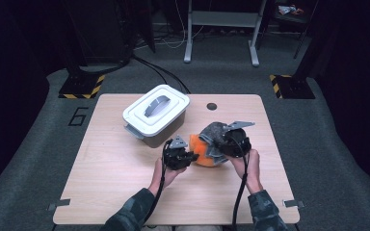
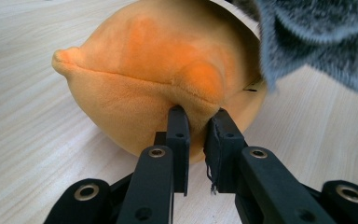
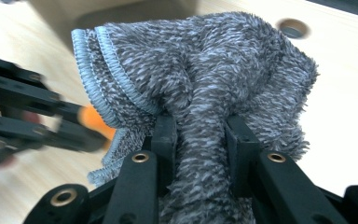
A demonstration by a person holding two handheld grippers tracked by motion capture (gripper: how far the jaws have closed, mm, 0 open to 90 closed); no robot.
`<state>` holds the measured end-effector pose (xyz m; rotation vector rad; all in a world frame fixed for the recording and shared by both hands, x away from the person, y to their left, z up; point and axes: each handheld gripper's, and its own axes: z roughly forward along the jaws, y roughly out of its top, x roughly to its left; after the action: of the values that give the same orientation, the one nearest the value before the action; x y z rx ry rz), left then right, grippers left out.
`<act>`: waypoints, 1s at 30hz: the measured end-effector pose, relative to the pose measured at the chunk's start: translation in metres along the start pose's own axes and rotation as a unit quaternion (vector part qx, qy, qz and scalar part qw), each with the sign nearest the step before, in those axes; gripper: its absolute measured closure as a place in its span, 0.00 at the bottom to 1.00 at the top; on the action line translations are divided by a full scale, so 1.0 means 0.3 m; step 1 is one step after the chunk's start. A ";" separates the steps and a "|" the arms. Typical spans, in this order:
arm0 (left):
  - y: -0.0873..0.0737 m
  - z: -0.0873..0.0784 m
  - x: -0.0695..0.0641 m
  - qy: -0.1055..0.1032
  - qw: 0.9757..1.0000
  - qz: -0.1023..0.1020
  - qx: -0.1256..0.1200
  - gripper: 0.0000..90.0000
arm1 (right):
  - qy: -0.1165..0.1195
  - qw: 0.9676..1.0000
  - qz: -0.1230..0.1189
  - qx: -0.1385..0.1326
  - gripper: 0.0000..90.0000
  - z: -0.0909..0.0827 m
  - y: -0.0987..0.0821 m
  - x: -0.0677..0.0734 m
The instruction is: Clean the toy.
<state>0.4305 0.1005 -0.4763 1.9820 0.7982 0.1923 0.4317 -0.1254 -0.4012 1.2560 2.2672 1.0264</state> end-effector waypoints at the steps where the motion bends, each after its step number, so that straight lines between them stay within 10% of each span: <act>1: 0.000 0.000 0.000 -0.001 1.000 0.000 -0.001 0.89 | 0.006 1.000 -0.003 0.000 0.77 0.009 0.006 0.015; 13: -0.001 0.002 0.001 -0.003 1.000 -0.001 -0.002 0.89 | 0.001 0.999 -0.029 0.020 0.77 0.075 0.017 0.068; 30: -0.005 0.005 0.004 -0.007 1.000 -0.007 -0.004 0.89 | -0.042 0.997 0.049 0.032 0.77 0.053 -0.113 -0.125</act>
<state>0.4315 0.1008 -0.4784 1.9671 0.8023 0.1733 0.4420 -0.1618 -0.4384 1.4215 2.2097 0.9231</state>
